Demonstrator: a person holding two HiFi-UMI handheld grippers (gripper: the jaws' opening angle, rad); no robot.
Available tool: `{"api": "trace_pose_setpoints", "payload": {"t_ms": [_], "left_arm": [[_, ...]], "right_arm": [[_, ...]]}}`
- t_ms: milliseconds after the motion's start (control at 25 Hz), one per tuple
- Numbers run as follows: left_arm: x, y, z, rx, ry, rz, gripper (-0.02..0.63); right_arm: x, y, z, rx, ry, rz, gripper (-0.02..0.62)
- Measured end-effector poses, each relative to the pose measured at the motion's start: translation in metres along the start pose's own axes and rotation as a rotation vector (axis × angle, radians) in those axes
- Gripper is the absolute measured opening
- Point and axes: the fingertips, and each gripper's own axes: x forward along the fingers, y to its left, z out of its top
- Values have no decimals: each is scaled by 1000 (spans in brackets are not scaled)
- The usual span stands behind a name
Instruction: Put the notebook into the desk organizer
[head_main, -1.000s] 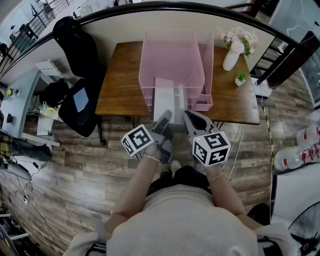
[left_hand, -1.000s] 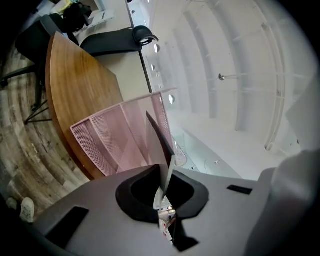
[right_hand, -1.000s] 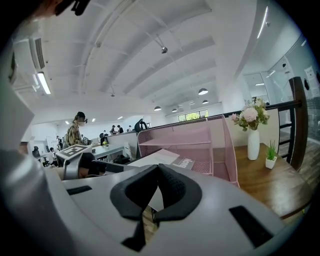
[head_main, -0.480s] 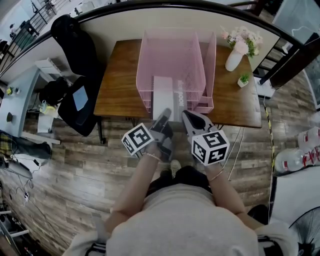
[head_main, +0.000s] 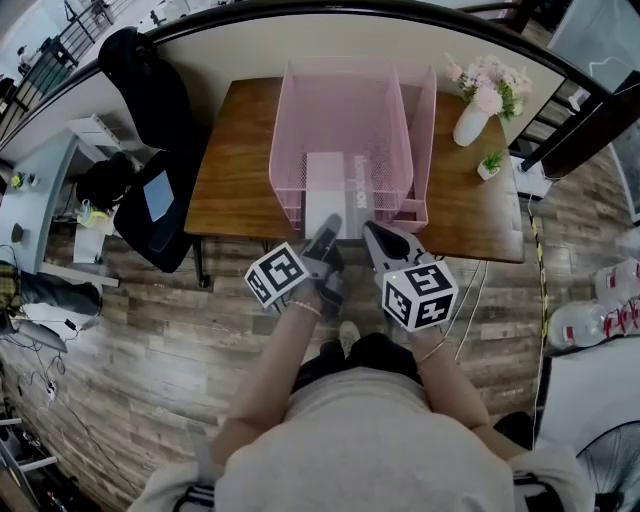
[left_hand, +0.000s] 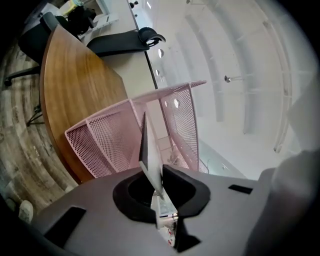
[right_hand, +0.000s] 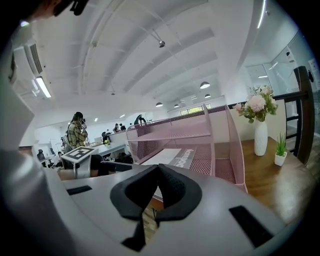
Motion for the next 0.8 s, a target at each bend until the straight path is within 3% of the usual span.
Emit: {"api": "trace_pose_setpoints", "payload": {"t_ms": [440,800], "left_arm": [[11,4,7,15,10,5,51],[1,-3,2,39,15,-4,120]], "right_arm": [[6,-1,3,12,-4,7,11],[-3,5,-2,17,-8,3,11]]}}
